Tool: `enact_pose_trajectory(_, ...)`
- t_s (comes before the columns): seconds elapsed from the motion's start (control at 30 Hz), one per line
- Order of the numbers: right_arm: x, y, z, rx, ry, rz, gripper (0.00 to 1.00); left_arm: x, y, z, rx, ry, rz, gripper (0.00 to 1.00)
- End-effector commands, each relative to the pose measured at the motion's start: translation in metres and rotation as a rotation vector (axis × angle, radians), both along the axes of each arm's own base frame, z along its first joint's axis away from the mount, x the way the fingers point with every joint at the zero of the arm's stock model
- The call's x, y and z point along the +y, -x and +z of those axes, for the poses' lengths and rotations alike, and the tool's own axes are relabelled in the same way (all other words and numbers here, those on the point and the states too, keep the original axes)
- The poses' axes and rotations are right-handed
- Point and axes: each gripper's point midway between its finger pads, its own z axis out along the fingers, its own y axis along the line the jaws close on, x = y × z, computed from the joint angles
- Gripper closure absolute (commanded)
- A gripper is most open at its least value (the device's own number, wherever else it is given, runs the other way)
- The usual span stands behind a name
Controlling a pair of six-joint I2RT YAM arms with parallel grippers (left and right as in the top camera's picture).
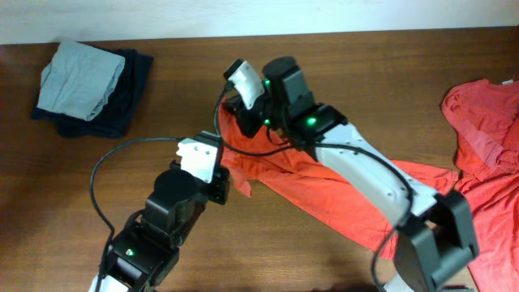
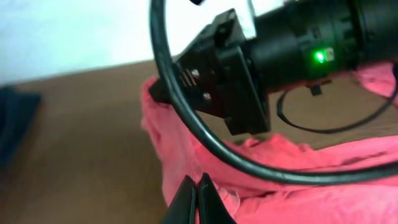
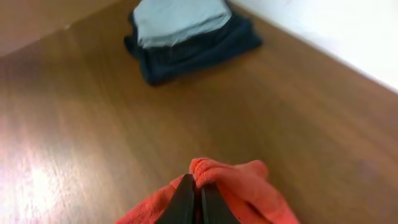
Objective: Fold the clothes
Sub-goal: 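Pull the shirt apart, left gripper leftward, right gripper rightward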
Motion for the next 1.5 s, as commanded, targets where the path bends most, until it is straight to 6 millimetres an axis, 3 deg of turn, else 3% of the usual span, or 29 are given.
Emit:
enact_pose_trajectory(0.0,0.018,0.004,-0.01,0.024,-0.016,0.048,0.95,0.018,-0.004,-0.008,0.049,0.045,0.145,0.99)
enact_pose_trajectory(0.17,0.031,0.007,-0.032,0.045,-0.003,0.07,0.96,0.04,-0.003,-0.037,0.144,-0.018,0.28,0.99)
enact_pose_trajectory(0.3,0.037,0.009,-0.041,0.056,0.005,0.08,0.95,0.045,0.001,-0.065,0.246,-0.06,0.322,0.99)
enact_pose_trajectory(0.47,0.038,0.008,-0.045,0.058,0.006,0.081,0.96,0.062,0.006,-0.099,0.361,-0.133,0.418,0.99)
enact_pose_trajectory(0.73,0.039,0.008,-0.045,0.058,0.006,0.082,0.95,0.09,0.005,-0.129,0.465,-0.201,0.548,0.99)
enact_pose_trajectory(0.8,0.039,0.007,-0.044,0.053,0.004,0.081,0.7,0.095,0.006,-0.134,0.485,-0.215,0.564,0.99)
enact_pose_trajectory(0.83,0.039,0.005,-0.043,0.044,0.002,0.075,0.49,0.098,0.006,-0.136,0.492,-0.218,0.574,0.99)
enact_pose_trajectory(0.9,0.037,0.001,-0.039,0.031,-0.007,0.07,0.35,0.102,0.006,-0.136,0.494,-0.215,0.588,0.99)
enact_pose_trajectory(0.97,0.031,-0.005,-0.029,0.009,-0.02,0.054,0.31,0.107,0.004,-0.133,0.488,-0.204,0.604,1.0)
enact_pose_trajectory(1.1,-0.007,-0.024,0.007,-0.035,-0.047,-0.024,0.28,0.112,0.002,-0.122,0.452,-0.167,0.623,1.0)
enact_pose_trajectory(1.23,-0.068,-0.034,0.038,-0.028,-0.04,-0.137,0.27,0.111,-0.003,-0.099,0.369,-0.092,0.622,0.99)
enact_pose_trajectory(1.33,-0.122,-0.027,0.048,0.042,-0.005,-0.234,0.27,0.11,-0.007,-0.08,0.301,-0.034,0.617,0.99)
enact_pose_trajectory(1.47,-0.199,0.0,0.043,0.209,0.056,-0.386,0.27,0.105,-0.015,-0.052,0.2,0.062,0.598,1.0)
